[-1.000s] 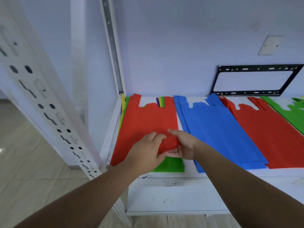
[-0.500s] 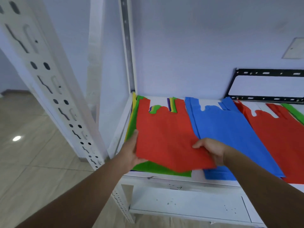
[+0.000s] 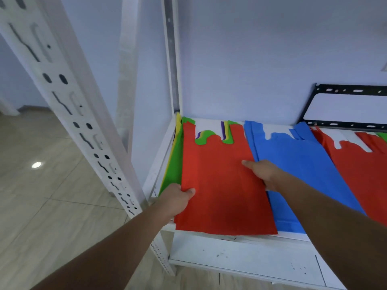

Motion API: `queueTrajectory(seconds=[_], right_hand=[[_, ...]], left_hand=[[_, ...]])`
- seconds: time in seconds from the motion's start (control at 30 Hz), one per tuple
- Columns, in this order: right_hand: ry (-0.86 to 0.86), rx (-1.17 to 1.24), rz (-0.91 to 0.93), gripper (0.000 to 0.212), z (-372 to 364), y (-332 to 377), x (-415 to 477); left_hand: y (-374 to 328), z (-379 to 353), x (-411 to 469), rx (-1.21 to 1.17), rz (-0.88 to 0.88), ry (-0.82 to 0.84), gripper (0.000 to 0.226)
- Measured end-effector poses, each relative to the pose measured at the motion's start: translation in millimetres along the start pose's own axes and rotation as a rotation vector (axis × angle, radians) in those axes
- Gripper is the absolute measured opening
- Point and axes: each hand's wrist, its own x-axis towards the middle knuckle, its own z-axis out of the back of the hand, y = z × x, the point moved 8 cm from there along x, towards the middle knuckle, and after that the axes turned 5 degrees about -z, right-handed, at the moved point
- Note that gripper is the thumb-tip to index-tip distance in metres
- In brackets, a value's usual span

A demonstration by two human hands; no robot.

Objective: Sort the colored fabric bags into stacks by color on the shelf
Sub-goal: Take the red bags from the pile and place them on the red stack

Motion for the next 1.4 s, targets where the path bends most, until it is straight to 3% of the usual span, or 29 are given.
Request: queueTrajectory(seconds=[0.1, 0.17, 0.4, 0.63, 0.8, 1.07, 1.23, 1.4], right_hand=[[-0.193, -0.283, 0.099, 0.04, 2, 13, 9], [-0.362, -0.426, 0.238, 0.038, 4, 26, 7], [-0.558, -0.361, 0.42, 0.033, 46, 23, -22], [-0.76, -0.292, 0.486, 0.031, 180, -3, -73], [-0.845, -0.289, 0.498, 0.035, 291, -36, -98], [-0.832, -0.335, 0.494, 0.03, 440, -78, -100], [-0.894, -0.375, 0.657, 0.032, 496, -28, -102], [-1.0, -0.242, 0.857, 0.032, 535, 18, -115]], left_hand=[[-3, 8, 0, 0.19, -0.038, -0.097, 0.04], [-7, 9, 0, 0.269, -0.083, -0.143, 0.037], [-39, 2, -9, 0.235, -0.384, -0.266, 0.04], [-132, -76, -34, 0.184, -0.612, -0.245, 0.039], [-197, -165, -59, 0.128, -0.719, -0.249, 0.037], [-270, -306, -94, 0.074, -0.666, -0.205, 0.038], [-330, -318, -92, 0.021, -0.741, -0.308, 0.038], [-382, -318, -86, -0.053, -0.87, -0.377, 0.03]])
